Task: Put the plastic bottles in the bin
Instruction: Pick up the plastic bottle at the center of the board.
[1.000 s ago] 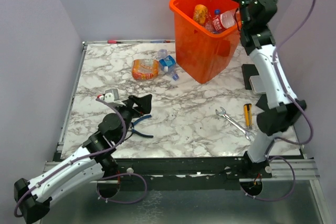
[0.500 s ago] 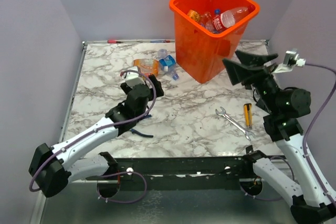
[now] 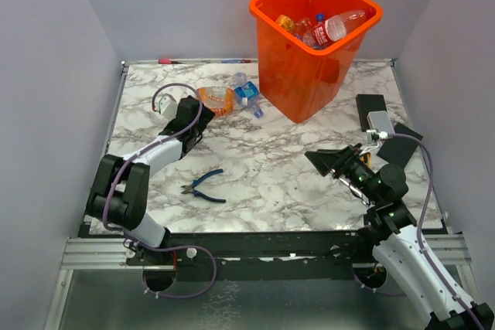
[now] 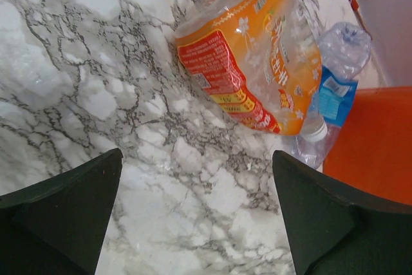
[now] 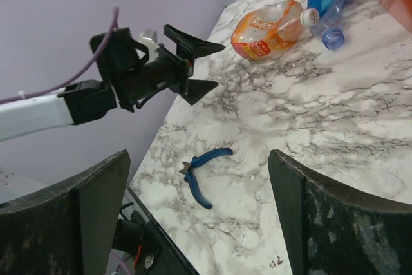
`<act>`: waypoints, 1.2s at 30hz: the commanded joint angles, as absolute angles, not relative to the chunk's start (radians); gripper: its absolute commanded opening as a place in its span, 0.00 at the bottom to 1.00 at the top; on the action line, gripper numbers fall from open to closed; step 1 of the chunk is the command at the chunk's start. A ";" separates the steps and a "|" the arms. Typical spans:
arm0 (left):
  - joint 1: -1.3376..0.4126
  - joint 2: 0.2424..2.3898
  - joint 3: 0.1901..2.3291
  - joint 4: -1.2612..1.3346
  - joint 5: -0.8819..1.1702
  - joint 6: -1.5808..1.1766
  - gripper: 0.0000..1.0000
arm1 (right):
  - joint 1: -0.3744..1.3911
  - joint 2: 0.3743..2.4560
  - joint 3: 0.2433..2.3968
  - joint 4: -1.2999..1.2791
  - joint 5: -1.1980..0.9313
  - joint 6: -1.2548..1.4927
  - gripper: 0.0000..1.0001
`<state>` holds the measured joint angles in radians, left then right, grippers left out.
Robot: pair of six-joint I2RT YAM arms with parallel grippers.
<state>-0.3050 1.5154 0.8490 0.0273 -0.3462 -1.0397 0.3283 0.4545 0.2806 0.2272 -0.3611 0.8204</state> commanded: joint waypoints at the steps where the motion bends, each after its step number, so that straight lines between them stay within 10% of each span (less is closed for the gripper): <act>1: -0.275 1.616 0.858 0.227 -0.305 -1.247 0.99 | 0.336 0.401 0.292 0.167 -0.372 0.832 0.91; 13: -0.264 1.870 0.976 0.329 -0.261 -1.261 0.89 | 0.336 0.356 0.372 -0.070 -0.268 0.719 0.92; 36: -0.243 1.844 0.880 0.426 -0.196 -1.226 0.17 | 0.336 0.343 0.372 -0.124 -0.245 0.733 0.92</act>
<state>-0.2596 1.9221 0.9554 0.4255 -0.2245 -1.2591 0.3283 0.3576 0.3523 -0.0875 -0.2707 0.7471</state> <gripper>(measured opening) 0.352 0.923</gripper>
